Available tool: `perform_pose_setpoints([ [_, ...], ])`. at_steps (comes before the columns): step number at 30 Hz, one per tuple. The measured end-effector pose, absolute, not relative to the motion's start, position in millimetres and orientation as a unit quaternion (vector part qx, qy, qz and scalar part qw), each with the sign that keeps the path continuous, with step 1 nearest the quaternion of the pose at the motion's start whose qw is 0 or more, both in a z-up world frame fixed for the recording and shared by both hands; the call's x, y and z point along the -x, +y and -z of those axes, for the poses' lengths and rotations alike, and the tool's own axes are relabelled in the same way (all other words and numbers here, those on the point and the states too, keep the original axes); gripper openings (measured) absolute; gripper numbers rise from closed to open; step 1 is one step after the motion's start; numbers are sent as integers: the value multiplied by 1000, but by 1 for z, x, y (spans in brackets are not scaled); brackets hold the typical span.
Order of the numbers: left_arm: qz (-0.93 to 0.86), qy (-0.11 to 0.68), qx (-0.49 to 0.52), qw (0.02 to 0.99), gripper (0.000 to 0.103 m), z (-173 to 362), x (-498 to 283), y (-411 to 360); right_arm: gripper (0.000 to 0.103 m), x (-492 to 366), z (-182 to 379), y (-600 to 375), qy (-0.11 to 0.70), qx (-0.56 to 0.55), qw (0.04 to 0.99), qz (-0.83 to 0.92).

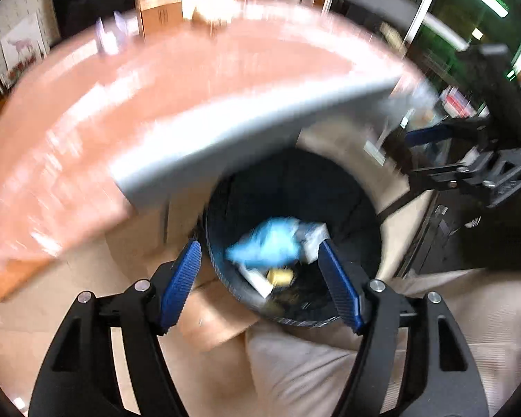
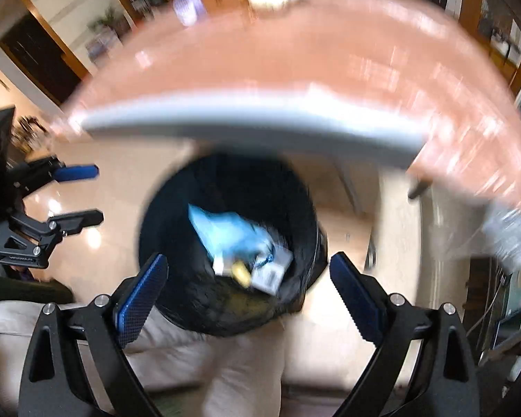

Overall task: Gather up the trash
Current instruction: 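Move both tools back over the table toward the purple rack and cream pouch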

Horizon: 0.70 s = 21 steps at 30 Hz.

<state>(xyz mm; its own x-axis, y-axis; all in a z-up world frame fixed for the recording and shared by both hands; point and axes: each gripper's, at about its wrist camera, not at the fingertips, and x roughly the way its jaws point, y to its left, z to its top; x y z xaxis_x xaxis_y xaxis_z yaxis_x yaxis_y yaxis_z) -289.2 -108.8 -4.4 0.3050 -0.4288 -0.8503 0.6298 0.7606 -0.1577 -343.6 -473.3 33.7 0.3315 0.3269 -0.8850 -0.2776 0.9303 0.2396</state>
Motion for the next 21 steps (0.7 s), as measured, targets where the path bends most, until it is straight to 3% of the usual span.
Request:
perform_pose_setpoints([
  [2, 334, 446, -79, 826, 80, -32, 287, -100, 93, 340, -65, -478, 507, -24, 842, -182],
  [4, 315, 403, -52, 858, 95, -63, 272, -90, 94, 330, -90, -481, 470, -28, 866, -166],
  [6, 288, 384, -33, 877, 98, -77, 254, -83, 96, 303, -107, -482, 444, -50, 880, -159],
  [15, 164, 425, 30, 890, 98, -57, 100, -61, 97, 193, -88, -439, 449, -12, 881, -151],
  [21, 154, 446, 11, 882, 96, -39, 34, -73, 96, 145, -67, -423, 465, 12, 874, -142],
])
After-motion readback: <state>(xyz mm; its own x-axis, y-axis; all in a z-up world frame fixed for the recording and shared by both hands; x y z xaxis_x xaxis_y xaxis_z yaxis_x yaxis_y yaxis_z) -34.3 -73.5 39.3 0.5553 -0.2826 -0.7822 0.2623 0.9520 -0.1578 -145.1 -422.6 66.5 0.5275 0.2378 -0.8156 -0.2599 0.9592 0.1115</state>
